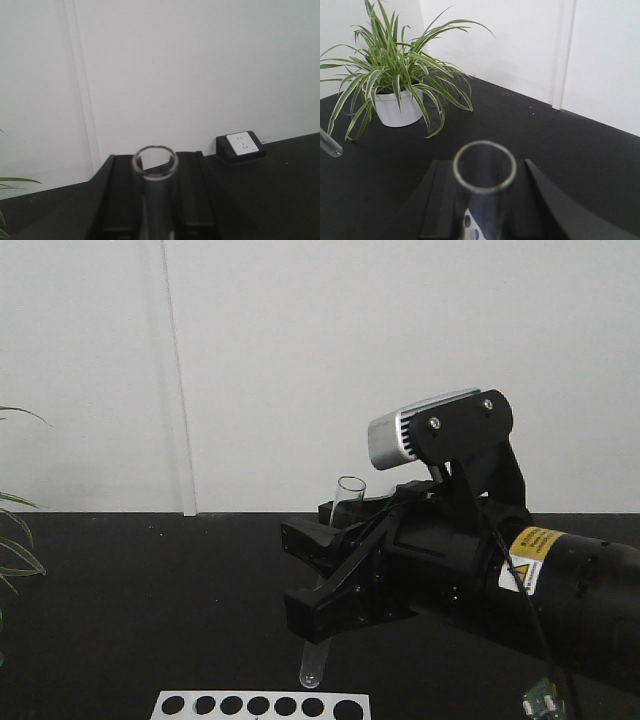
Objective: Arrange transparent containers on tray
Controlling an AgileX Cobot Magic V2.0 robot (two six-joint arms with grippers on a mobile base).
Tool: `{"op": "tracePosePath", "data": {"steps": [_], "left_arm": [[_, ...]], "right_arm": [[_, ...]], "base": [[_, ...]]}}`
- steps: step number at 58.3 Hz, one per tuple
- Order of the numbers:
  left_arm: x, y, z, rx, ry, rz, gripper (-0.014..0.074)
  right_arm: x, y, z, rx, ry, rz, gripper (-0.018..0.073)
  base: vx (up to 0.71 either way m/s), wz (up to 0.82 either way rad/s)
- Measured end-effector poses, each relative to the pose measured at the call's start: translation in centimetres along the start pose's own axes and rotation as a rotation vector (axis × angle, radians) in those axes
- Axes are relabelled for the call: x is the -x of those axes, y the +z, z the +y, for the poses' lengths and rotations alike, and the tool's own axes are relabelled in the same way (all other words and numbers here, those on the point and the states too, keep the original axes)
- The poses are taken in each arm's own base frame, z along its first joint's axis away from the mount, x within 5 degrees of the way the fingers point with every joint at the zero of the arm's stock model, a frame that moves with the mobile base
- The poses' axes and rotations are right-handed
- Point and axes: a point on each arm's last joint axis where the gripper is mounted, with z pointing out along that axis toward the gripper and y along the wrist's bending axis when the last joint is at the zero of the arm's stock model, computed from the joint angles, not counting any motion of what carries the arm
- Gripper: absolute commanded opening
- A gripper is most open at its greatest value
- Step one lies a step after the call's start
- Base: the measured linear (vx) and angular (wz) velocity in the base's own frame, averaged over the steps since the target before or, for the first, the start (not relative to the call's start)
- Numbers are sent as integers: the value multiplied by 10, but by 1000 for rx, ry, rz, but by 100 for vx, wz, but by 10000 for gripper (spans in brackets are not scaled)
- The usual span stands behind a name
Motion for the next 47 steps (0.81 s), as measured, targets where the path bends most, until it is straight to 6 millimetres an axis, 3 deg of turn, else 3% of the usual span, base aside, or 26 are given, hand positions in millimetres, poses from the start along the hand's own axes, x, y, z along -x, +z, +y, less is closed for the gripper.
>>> {"op": "tracePosePath", "data": {"steps": [47], "left_arm": [[0, 0, 0, 0, 0, 1, 93]], "right_arm": [[0, 0, 0, 0, 0, 1, 83]], "base": [[-2, 0]]}}
